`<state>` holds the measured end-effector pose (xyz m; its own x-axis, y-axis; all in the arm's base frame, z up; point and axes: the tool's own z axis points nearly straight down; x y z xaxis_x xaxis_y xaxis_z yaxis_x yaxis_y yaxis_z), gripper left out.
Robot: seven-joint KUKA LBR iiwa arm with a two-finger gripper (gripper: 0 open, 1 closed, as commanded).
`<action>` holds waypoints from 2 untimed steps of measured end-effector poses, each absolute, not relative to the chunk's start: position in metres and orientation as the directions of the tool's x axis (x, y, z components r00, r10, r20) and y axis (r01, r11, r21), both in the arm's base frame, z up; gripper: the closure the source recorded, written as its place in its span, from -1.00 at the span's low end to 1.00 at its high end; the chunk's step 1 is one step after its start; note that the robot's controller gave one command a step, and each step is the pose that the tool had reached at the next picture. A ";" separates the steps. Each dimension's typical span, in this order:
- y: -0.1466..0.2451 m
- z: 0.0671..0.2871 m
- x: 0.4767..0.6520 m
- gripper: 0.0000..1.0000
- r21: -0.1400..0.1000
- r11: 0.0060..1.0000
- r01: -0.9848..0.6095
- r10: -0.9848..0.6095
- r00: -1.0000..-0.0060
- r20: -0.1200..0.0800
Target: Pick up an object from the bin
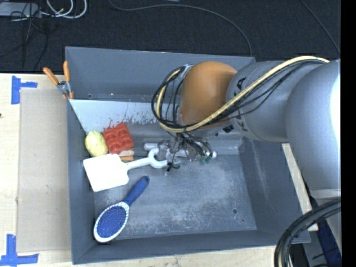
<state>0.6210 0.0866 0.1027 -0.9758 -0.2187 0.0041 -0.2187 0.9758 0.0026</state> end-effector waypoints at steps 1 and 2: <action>0.087 0.117 0.620 1.00 0.003 0.976 -0.219 -0.219 -0.976 0.008; 0.087 0.142 0.622 1.00 0.003 0.976 -0.219 -0.219 -0.976 0.002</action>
Offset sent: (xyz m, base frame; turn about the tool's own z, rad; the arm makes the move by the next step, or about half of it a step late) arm 0.0001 -0.0002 0.0480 0.0000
